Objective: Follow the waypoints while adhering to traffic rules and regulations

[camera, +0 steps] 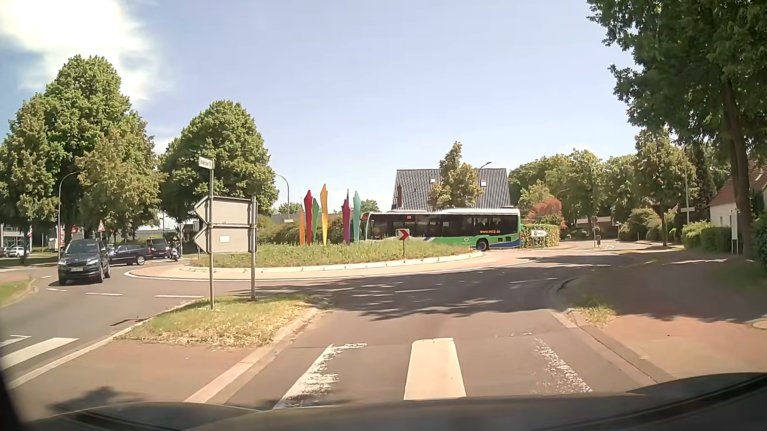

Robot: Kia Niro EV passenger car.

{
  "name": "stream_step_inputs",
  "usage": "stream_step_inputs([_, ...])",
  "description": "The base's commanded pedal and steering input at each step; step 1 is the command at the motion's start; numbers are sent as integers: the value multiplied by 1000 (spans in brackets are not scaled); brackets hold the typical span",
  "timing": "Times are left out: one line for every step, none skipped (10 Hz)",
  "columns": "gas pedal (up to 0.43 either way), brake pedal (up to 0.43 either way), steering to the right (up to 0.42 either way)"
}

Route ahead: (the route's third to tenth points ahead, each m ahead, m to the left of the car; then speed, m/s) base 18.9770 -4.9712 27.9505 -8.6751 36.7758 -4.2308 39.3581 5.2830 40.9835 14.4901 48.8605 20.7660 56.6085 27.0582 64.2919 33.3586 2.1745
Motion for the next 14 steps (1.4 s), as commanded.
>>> stream_step_inputs([0,6,20])
stream_step_inputs([0,6,15])
stream_step_inputs([0,6,12])
stream_step_inputs([0,6,11])
stream_step_inputs([0,6,10])
stream_step_inputs([0,6,9])
stream_step_inputs([0,6,7])
stream_step_inputs([0,6,4])
stream_step_inputs([0,6,4])
stream_step_inputs([0,6,4])
stream_step_inputs([0,6,4])
stream_step_inputs([0,6,4])
stream_step_inputs([0,6,4])
stream_step_inputs([0,6,4])
